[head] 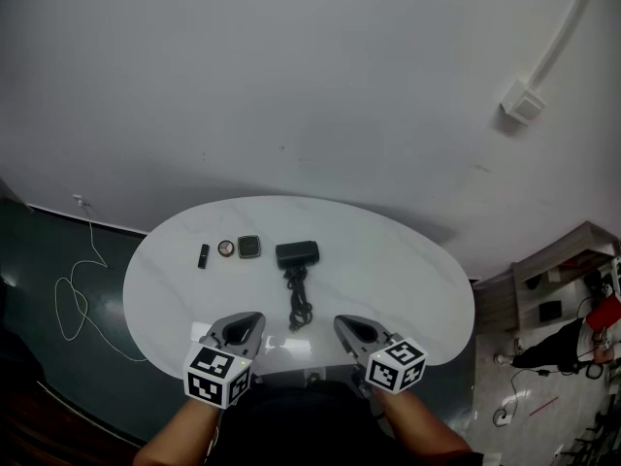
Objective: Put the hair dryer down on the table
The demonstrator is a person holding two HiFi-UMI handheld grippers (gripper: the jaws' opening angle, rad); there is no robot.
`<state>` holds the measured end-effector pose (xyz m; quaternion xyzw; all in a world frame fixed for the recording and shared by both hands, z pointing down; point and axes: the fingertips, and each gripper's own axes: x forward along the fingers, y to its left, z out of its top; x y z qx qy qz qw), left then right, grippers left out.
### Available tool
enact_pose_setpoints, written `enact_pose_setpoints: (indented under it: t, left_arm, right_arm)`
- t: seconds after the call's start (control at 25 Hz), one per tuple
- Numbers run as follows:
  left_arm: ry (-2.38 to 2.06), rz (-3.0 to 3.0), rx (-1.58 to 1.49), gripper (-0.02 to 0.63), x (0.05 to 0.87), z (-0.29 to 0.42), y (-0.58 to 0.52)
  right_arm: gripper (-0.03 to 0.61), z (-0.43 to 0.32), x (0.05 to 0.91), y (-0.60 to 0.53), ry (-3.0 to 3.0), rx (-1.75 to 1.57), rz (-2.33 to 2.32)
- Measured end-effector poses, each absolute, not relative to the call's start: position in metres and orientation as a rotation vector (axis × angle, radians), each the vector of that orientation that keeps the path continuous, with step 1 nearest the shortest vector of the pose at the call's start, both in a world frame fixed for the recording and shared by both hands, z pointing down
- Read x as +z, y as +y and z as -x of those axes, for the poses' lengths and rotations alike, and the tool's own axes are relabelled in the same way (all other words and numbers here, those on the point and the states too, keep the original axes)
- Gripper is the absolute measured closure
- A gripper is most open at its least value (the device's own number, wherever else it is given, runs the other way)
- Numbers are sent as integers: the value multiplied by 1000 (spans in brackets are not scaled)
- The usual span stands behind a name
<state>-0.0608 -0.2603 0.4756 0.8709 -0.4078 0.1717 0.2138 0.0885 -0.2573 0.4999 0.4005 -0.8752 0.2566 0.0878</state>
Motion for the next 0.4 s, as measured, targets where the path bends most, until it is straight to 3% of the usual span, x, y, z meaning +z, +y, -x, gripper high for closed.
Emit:
enact_pose_setpoints:
  t: [0.4]
  left_arm:
    - [-1111,-2386,461,603,479,62,-260]
  right_arm:
    - [571,-87,502,-257,-2594,765,-1186]
